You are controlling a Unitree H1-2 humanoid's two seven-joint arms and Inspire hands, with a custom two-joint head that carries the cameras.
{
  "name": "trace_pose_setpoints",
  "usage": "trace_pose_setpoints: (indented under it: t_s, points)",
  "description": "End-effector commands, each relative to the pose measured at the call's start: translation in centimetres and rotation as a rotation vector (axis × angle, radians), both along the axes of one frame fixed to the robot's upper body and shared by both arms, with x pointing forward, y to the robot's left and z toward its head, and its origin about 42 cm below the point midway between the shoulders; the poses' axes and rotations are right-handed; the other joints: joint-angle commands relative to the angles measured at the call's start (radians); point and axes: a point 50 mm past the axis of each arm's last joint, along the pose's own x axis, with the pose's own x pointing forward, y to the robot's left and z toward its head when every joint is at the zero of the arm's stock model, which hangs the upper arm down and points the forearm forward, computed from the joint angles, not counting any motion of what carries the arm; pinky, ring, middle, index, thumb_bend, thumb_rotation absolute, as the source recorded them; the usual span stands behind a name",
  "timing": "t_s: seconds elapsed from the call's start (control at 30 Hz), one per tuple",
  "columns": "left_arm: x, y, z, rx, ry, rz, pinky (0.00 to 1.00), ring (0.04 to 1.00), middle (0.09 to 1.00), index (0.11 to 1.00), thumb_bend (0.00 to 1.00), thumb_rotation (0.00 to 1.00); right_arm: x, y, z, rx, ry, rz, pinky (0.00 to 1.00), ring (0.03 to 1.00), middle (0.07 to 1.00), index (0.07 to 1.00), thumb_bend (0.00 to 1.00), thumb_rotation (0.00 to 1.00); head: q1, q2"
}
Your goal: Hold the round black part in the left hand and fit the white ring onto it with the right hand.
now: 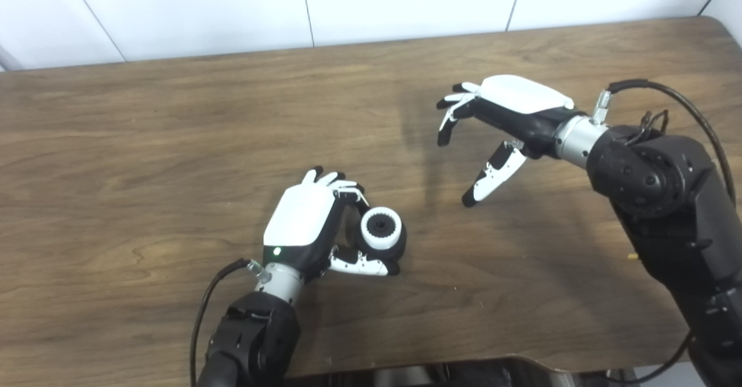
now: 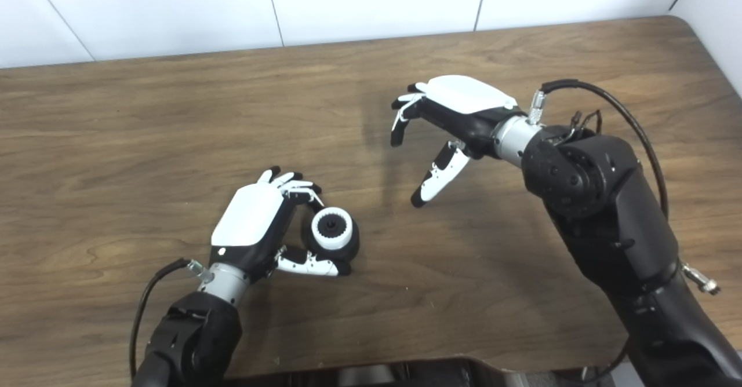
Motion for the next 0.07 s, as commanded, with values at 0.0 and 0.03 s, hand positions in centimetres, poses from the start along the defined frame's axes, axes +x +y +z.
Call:
trace_pose_setpoints:
  t_s: [0.0,0.03]
  points:
    - [0.24,0.17,-0.45,0.022,0.024,-0.002,1.00,0.906,0.780,0.487,0.52,0.06,0.43,-0.60,1.61,-0.008,-0.087,-0.006,0.93,0.991,0.906,0.650,0.94,0.26,0.001,0.001]
    - [0.26,0.22,-0.41,0.029,0.024,-0.002,1.00,0.909,0.782,0.488,0.52,0.07,0.44,-0.65,1.55,-0.007,-0.085,-0.006,0.93,0.990,0.906,0.652,0.94,0.26,0.002,0.001]
